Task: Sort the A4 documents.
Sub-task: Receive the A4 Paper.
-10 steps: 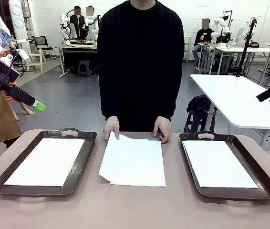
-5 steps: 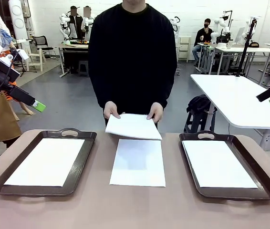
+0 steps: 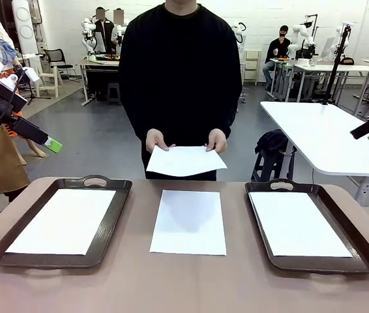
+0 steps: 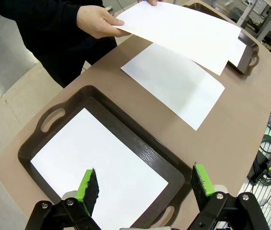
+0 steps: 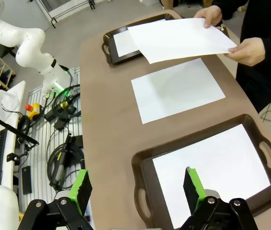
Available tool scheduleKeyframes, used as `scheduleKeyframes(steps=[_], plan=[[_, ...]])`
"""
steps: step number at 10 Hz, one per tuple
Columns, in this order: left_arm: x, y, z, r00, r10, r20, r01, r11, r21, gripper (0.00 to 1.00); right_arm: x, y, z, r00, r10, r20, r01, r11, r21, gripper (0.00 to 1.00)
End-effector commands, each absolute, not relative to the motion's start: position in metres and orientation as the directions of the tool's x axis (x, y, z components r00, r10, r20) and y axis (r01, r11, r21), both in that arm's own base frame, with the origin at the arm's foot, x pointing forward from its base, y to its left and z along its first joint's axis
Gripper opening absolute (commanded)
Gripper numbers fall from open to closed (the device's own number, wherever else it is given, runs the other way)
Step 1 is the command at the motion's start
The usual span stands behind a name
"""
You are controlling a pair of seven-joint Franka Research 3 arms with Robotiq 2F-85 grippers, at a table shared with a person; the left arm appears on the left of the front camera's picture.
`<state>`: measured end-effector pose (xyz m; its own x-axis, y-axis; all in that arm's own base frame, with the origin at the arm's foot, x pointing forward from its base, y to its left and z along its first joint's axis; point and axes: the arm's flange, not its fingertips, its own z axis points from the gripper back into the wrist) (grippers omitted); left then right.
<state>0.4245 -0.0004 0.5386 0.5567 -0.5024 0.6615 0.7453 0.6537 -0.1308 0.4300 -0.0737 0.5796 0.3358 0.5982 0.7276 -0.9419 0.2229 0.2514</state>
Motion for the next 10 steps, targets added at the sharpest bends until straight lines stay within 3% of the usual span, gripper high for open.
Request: scheduleKeyframes(steps=[1, 10], plan=[[0.4245, -0.0001, 0.5377, 0.543, -0.501, 0.674, 0.754, 0.644, -0.128, 1.00, 0.4297, -0.0738, 0.5803, 0.334, 0.597, 0.729, -0.942, 0.222, 0.250, 1.00], [0.4245, -0.0001, 0.5377, 0.543, -0.501, 0.674, 0.754, 0.644, -0.128, 1.00, 0.4297, -0.0738, 0.5803, 0.334, 0.597, 0.729, -0.942, 0.222, 0.250, 1.00]])
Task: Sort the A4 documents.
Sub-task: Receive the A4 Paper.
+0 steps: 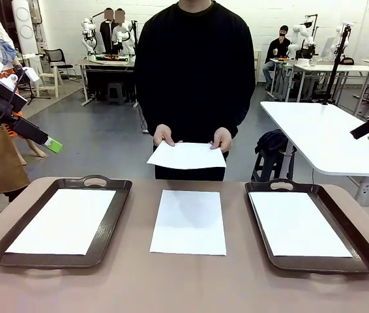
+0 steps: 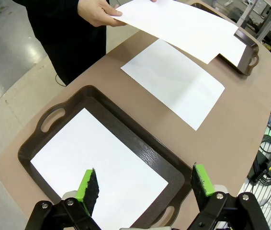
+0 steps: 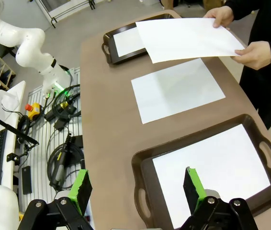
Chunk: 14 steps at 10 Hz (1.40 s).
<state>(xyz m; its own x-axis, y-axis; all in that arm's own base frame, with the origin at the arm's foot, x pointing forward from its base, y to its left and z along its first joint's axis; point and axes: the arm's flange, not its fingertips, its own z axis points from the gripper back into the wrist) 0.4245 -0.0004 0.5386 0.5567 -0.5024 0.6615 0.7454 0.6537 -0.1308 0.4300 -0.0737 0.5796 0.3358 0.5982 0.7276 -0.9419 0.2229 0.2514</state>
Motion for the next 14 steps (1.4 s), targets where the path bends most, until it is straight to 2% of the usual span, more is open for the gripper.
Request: scheduleKeyframes(steps=[1, 14], plan=[[0.4245, -0.0001, 0.5377, 0.543, -0.501, 0.674, 0.754, 0.644, -0.128, 1.00, 0.4297, -0.0738, 0.5803, 0.334, 0.597, 0.729, -0.942, 0.222, 0.250, 1.00], [0.4245, -0.0001, 0.5377, 0.543, -0.501, 0.674, 0.754, 0.644, -0.128, 1.00, 0.4297, -0.0738, 0.5803, 0.334, 0.597, 0.729, -0.942, 0.222, 0.250, 1.00]])
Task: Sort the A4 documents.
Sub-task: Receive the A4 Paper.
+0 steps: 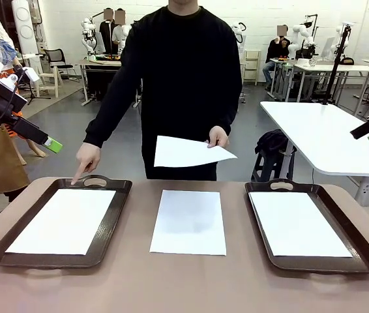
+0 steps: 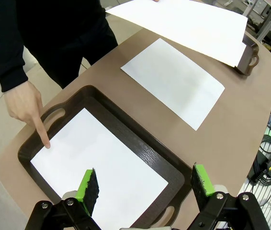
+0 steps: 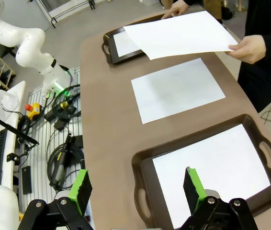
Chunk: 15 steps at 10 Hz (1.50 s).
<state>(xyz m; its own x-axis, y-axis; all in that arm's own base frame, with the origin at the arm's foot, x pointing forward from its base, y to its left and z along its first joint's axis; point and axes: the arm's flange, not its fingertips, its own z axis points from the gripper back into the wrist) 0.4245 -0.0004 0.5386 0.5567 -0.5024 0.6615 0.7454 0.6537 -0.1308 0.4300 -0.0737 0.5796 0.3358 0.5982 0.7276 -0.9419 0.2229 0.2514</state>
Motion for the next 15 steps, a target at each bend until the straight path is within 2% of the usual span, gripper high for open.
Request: scheduleKeyframes(steps=[1, 5, 6, 10, 12, 15], plan=[[0.425, 0.000, 0.538, 0.543, -0.501, 0.674, 0.754, 0.644, -0.128, 1.00, 0.430, -0.074, 0.580, 0.334, 0.597, 0.729, -0.942, 0.222, 0.250, 1.00], [0.424, 0.000, 0.539, 0.557, -0.502, 0.662, 0.745, 0.654, -0.131, 1.00, 0.430, -0.074, 0.580, 0.334, 0.597, 0.729, -0.942, 0.222, 0.250, 1.00], [0.439, -0.014, 0.532, 0.566, -0.501, 0.655, 0.755, 0.634, -0.167, 1.00, 0.430, -0.074, 0.580, 0.334, 0.597, 0.729, -0.942, 0.222, 0.250, 1.00], [0.498, -0.058, 0.513, 0.681, -0.328, 0.655, 0.694, 0.575, -0.433, 1.00, 0.430, -0.074, 0.580, 0.334, 0.597, 0.729, -0.942, 0.222, 0.250, 1.00], [0.522, -0.074, 0.489, 0.798, -0.200, 0.569, 0.576, 0.534, -0.619, 1.00, 0.430, -0.074, 0.580, 0.334, 0.597, 0.729, -0.942, 0.222, 0.250, 1.00], [0.547, -0.096, 0.454, 0.892, -0.062, 0.449, 0.422, 0.471, -0.774, 1.00, 0.430, -0.074, 0.580, 0.334, 0.597, 0.729, -0.942, 0.222, 0.250, 1.00]])
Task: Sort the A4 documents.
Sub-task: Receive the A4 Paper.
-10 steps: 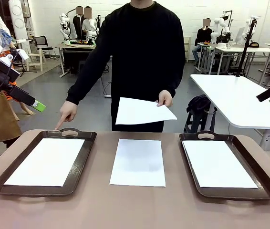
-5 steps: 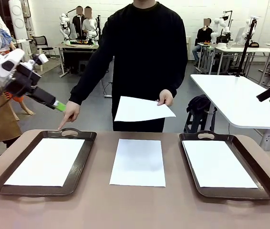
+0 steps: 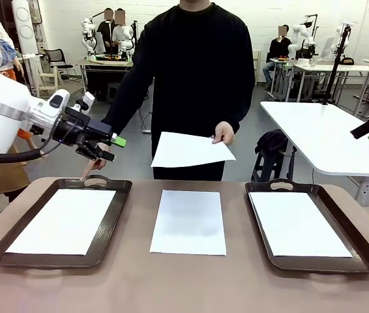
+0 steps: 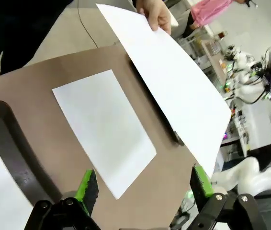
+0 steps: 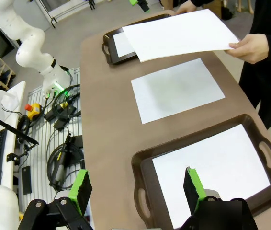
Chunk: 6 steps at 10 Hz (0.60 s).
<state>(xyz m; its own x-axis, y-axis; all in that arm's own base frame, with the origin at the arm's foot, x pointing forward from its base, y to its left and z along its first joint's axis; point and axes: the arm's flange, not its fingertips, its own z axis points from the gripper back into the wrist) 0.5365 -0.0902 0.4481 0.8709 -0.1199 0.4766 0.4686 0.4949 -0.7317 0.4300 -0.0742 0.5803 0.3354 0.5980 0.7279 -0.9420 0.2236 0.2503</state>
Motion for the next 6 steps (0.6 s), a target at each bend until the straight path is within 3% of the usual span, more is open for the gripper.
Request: scheduleKeyframes(steps=[1, 6], plan=[[0.557, -0.105, 0.447, 0.912, -0.041, 0.408, 0.384, 0.439, -0.813, 1.00, 0.430, -0.074, 0.580, 0.334, 0.597, 0.729, -0.942, 0.222, 0.250, 1.00], [0.590, -0.145, 0.415, 0.951, 0.028, 0.308, 0.280, 0.345, -0.896, 1.00, 0.430, -0.074, 0.580, 0.334, 0.597, 0.729, -0.942, 0.222, 0.250, 1.00]])
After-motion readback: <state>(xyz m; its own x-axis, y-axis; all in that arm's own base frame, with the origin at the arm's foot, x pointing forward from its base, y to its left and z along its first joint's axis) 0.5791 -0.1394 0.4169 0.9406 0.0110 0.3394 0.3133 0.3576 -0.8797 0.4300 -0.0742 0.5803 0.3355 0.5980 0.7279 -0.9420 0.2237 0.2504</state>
